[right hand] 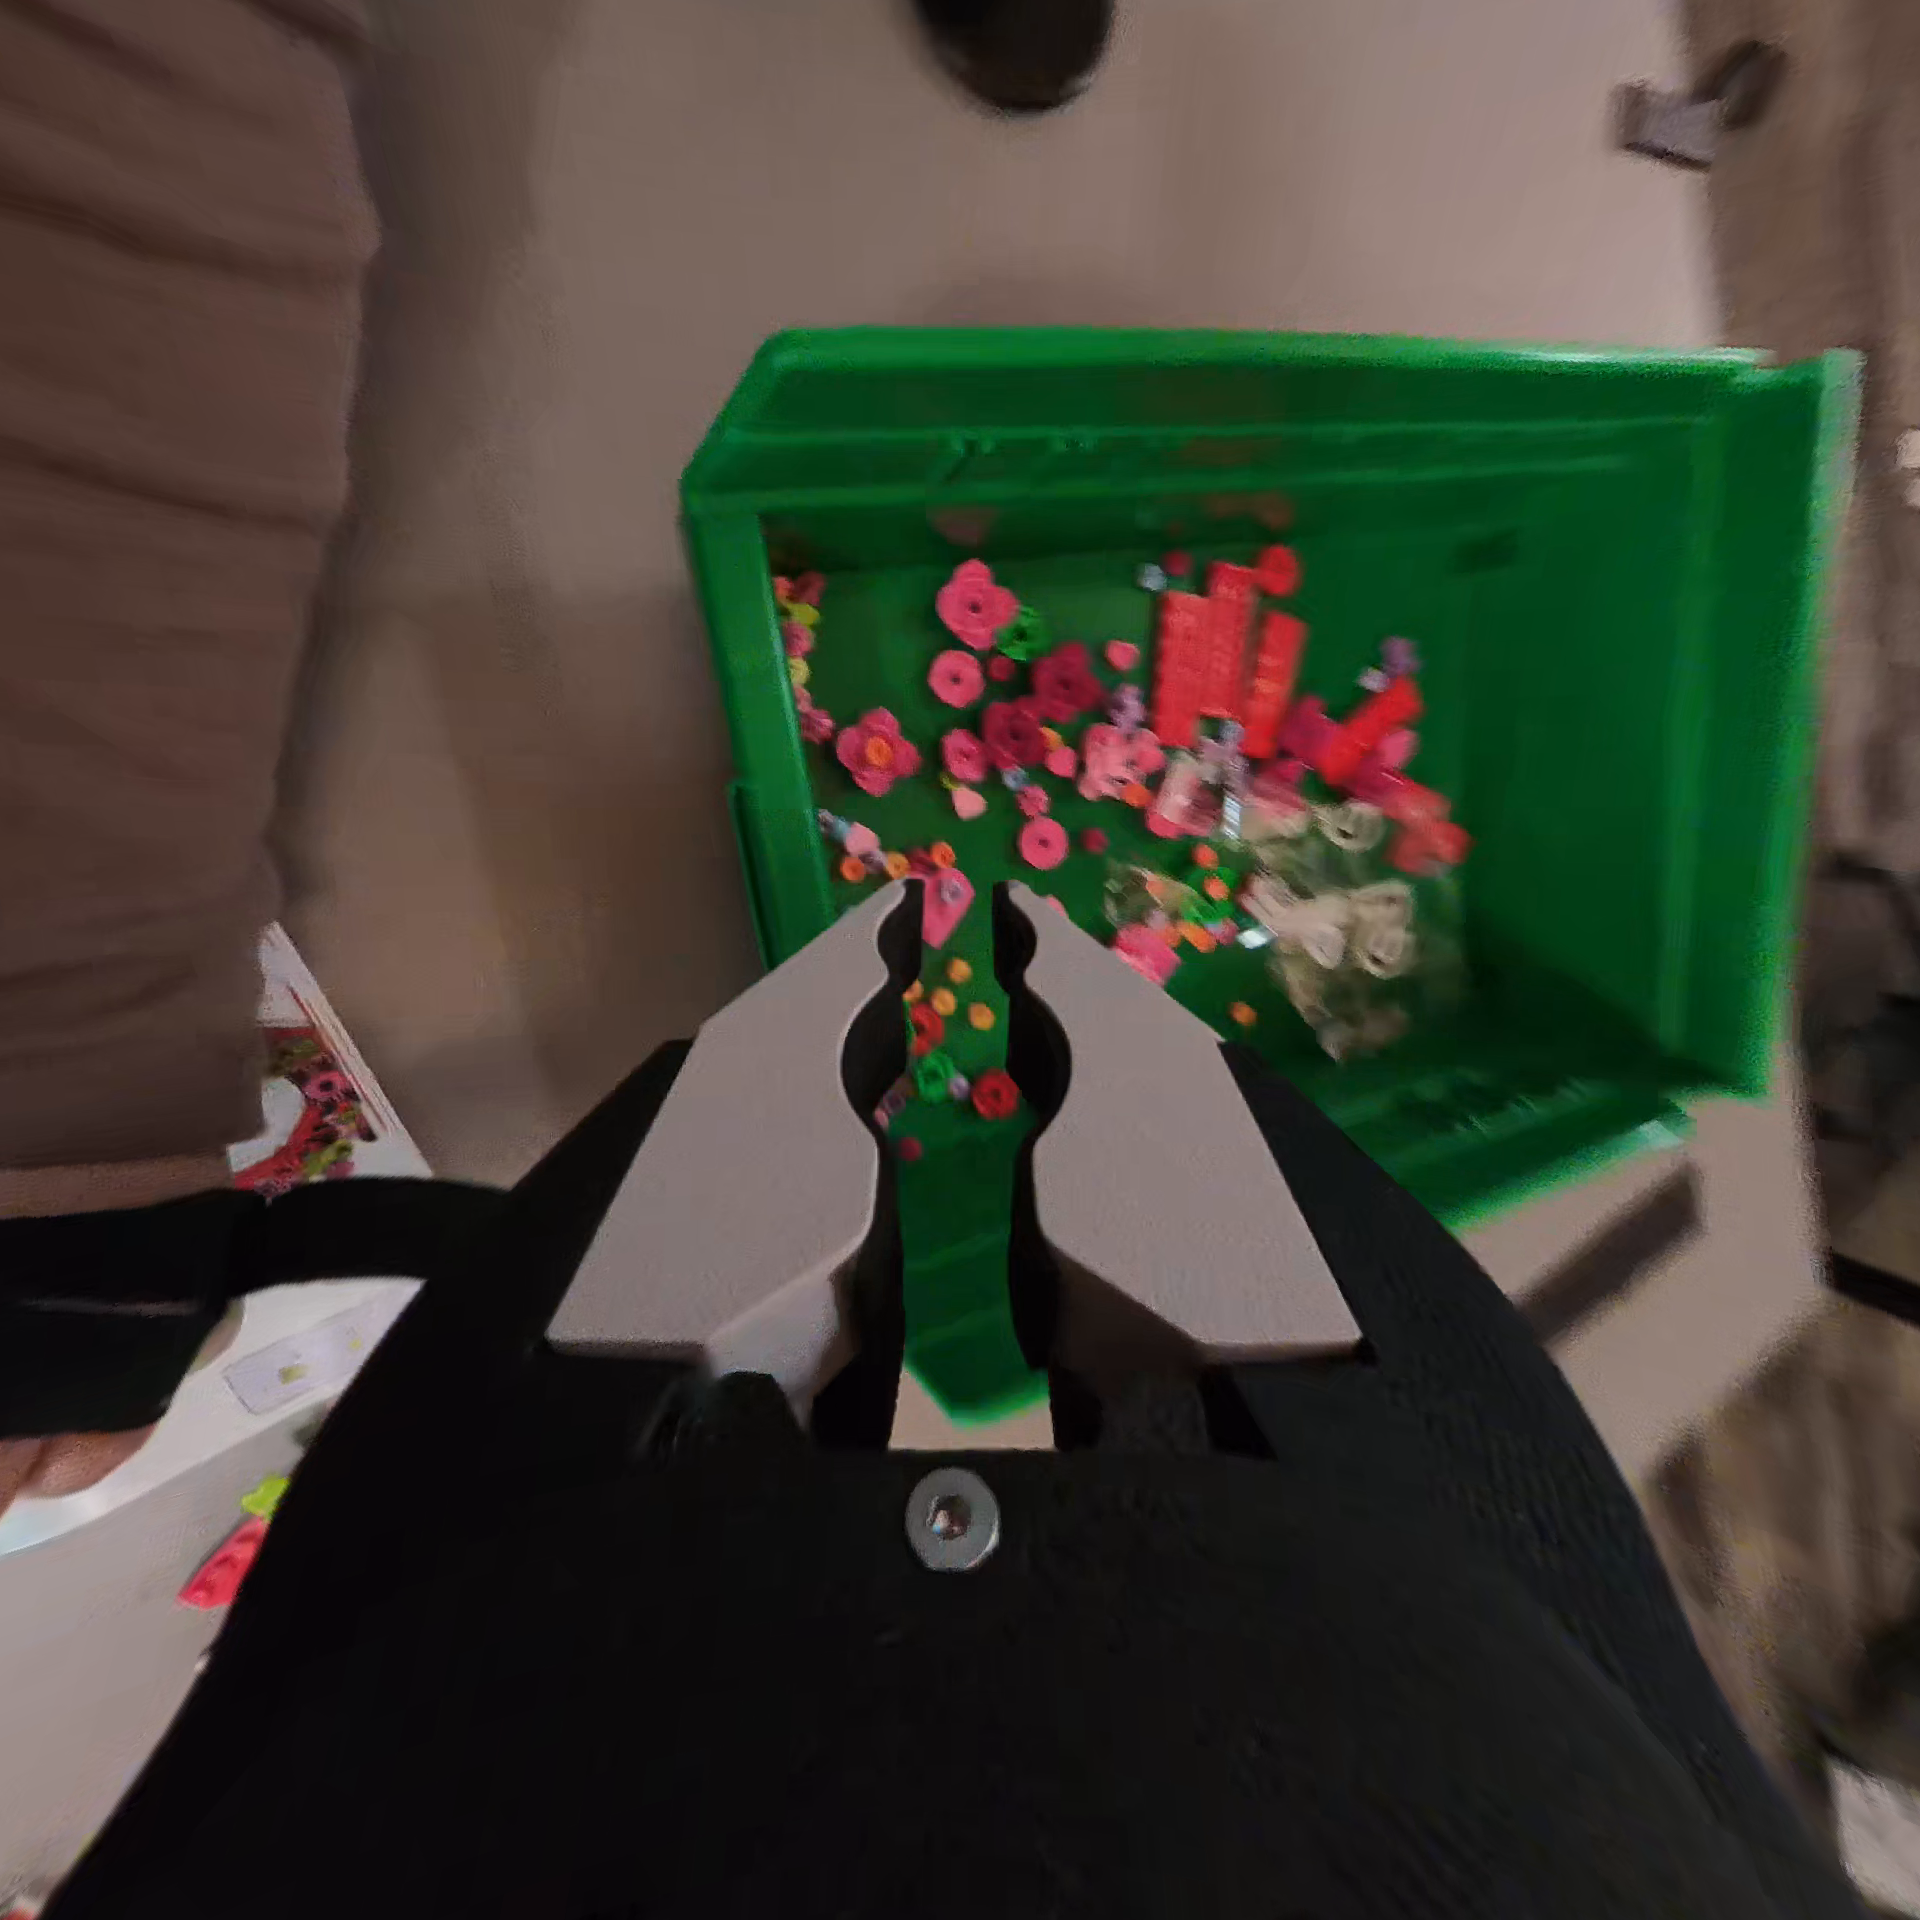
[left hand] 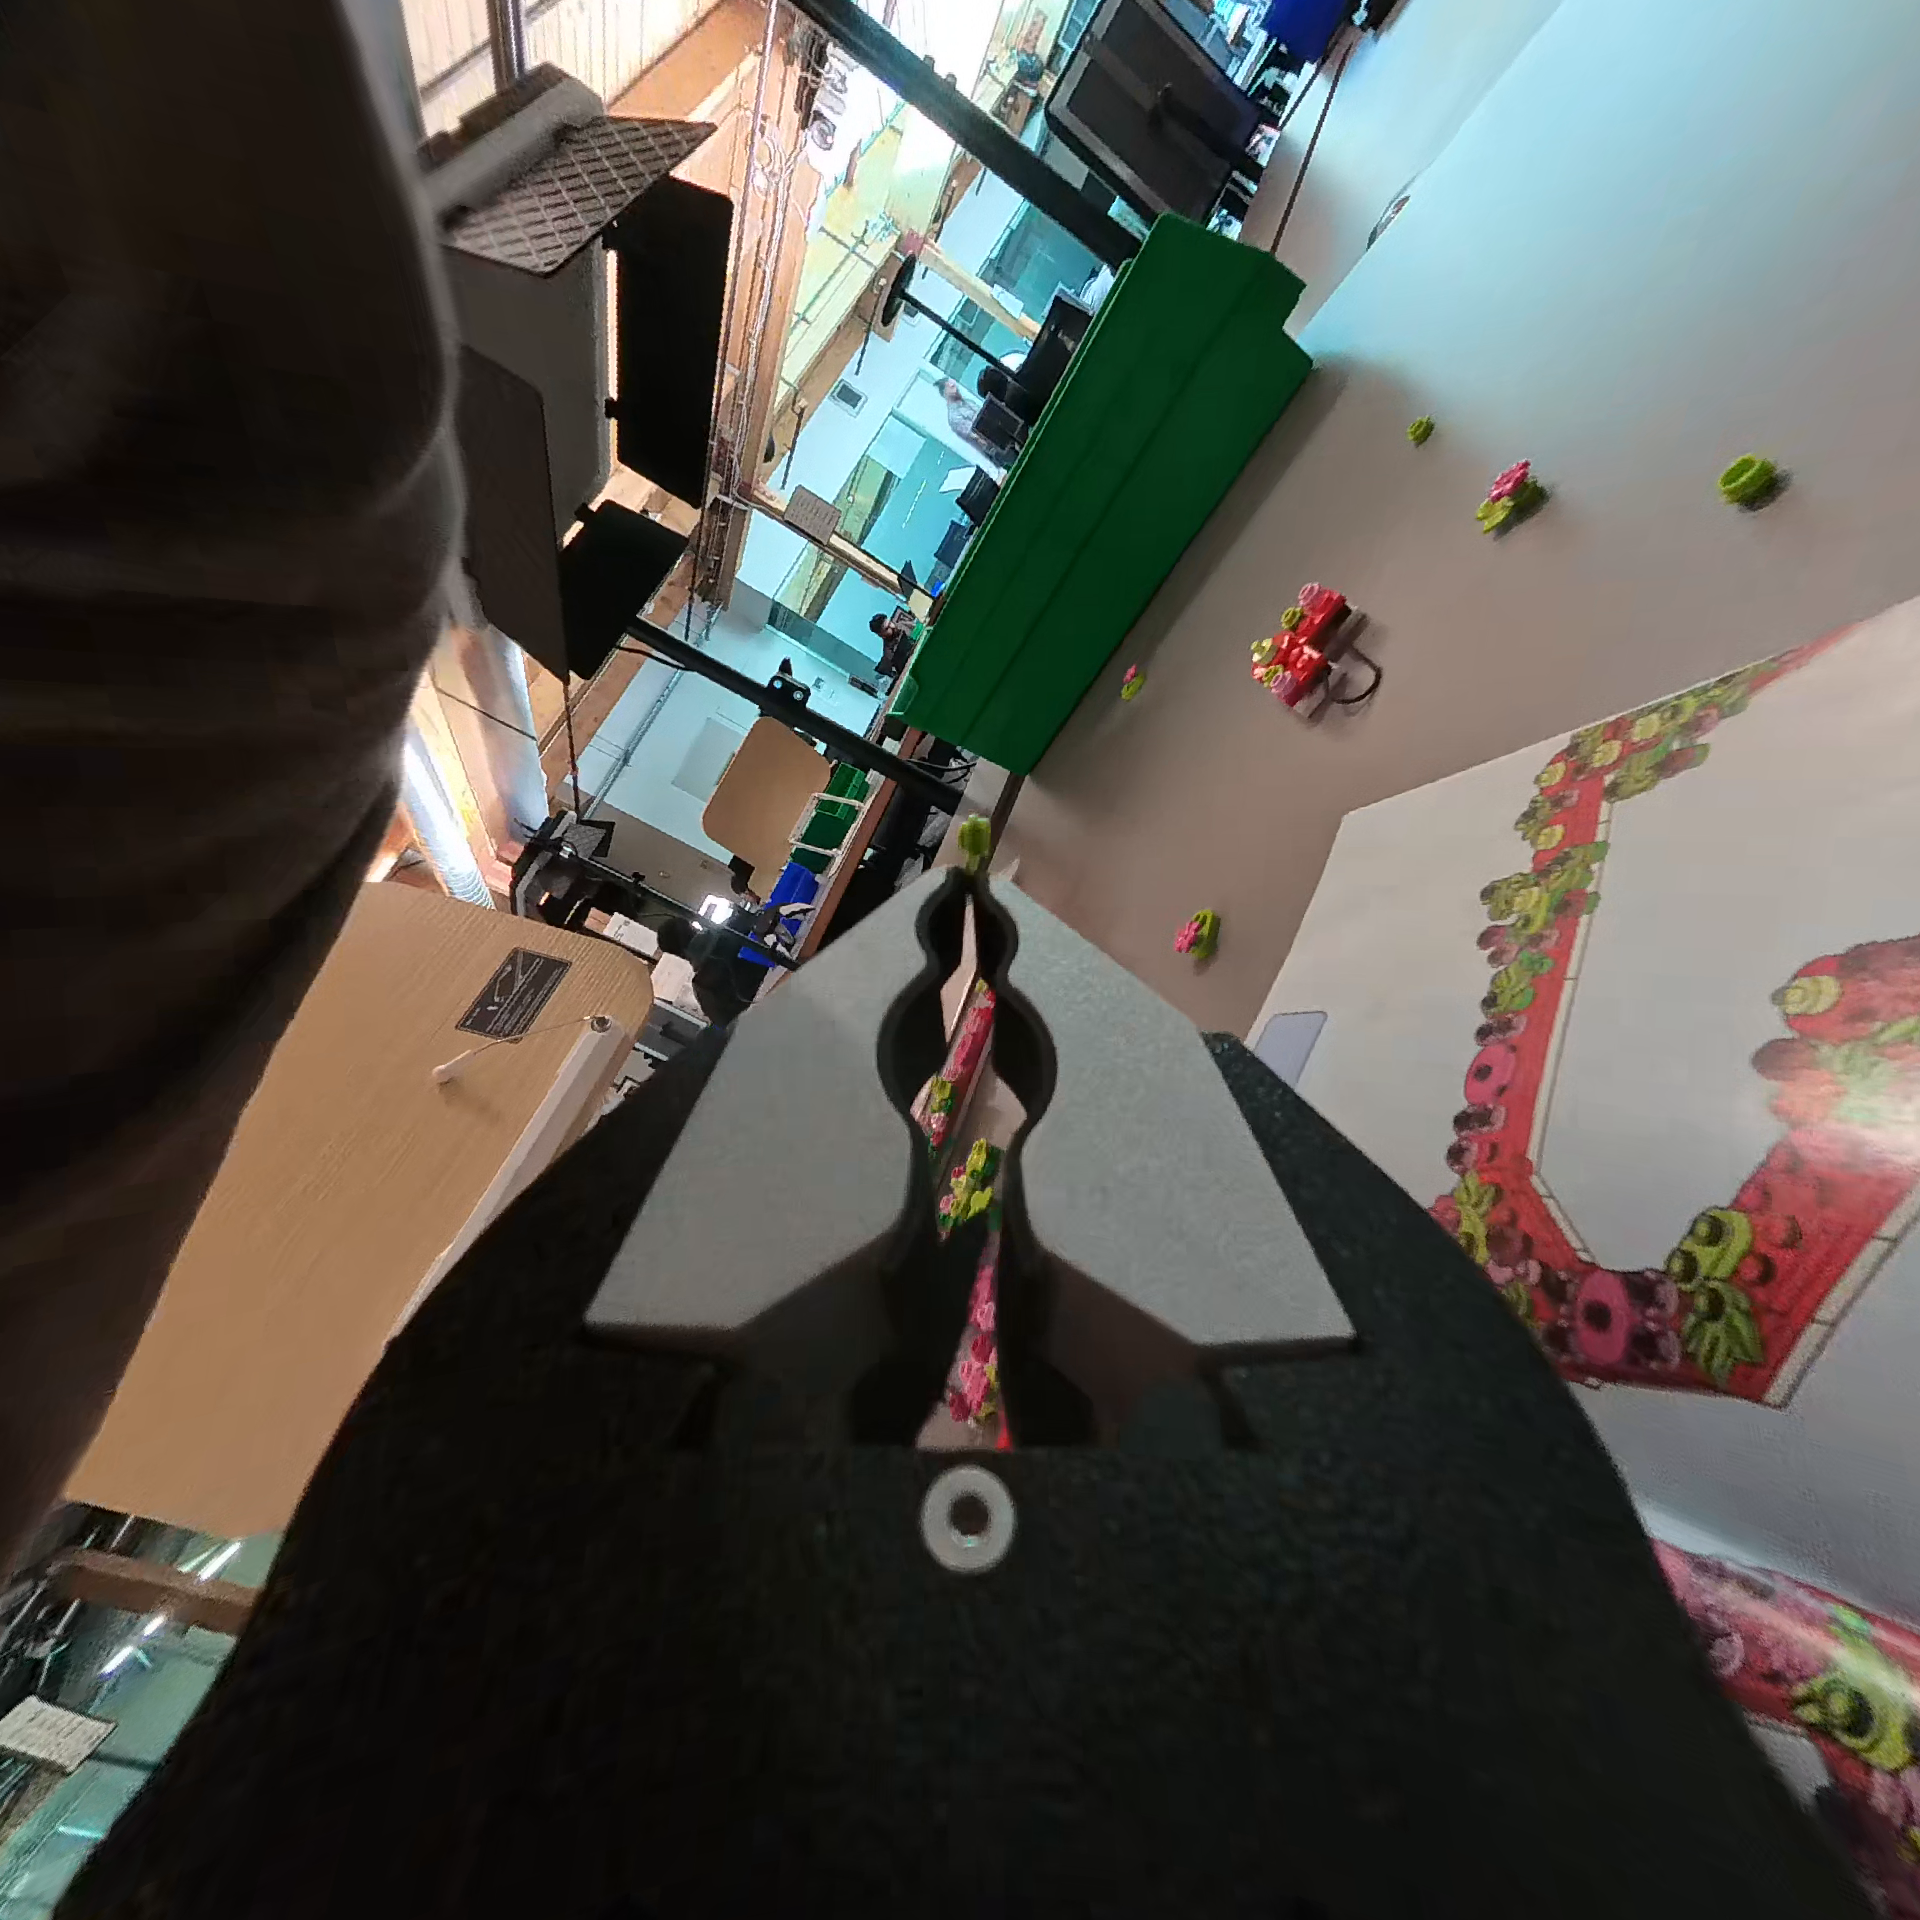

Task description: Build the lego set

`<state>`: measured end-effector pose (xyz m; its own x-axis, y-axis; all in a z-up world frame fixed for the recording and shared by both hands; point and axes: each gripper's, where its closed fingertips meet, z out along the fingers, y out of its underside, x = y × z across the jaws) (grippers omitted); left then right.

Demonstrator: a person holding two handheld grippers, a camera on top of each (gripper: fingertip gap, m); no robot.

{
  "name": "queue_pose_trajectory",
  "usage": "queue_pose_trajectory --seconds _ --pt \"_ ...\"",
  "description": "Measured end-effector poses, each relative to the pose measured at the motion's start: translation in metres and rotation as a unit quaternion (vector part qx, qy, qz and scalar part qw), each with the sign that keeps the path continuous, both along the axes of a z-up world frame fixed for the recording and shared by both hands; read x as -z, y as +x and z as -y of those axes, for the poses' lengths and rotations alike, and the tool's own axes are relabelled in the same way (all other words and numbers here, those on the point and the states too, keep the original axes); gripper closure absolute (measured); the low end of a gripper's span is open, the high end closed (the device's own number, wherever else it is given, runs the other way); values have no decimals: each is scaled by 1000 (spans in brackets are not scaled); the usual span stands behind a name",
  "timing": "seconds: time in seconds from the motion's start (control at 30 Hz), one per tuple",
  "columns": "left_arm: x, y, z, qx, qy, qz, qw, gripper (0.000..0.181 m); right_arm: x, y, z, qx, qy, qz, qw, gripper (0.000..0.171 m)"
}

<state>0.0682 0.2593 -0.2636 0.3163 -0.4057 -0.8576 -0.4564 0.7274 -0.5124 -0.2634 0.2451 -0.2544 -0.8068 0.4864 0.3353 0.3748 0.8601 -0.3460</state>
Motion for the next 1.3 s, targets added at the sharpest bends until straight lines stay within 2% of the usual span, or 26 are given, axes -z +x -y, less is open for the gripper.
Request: queue_pose_trajectory --seconds 0.2,0.37,0.67,0.93,1.07,1.3 --pt "-2 -1 0 5 -12 10 1000 181 49 -8 35 -92 -93 155 979 164" --pt "-1 0 0 7 -17 10 1000 181 74 -5 33 -157 -70 228 958 165" --pt "0 0 -1 8 -20 9 1000 181 84 -6 39 -252 -39 231 939 168" --pt "0 0 -1 8 -20 7 1000 181 92 3 35 -277 -11 261 925 165" --pt "0 0 -1 8 -20 6 1000 181 91 7 35 -282 -11 267 921 171" --pt "1 1 0 8 -17 3 1000 181 90 3 34 -266 -21 246 932 171"
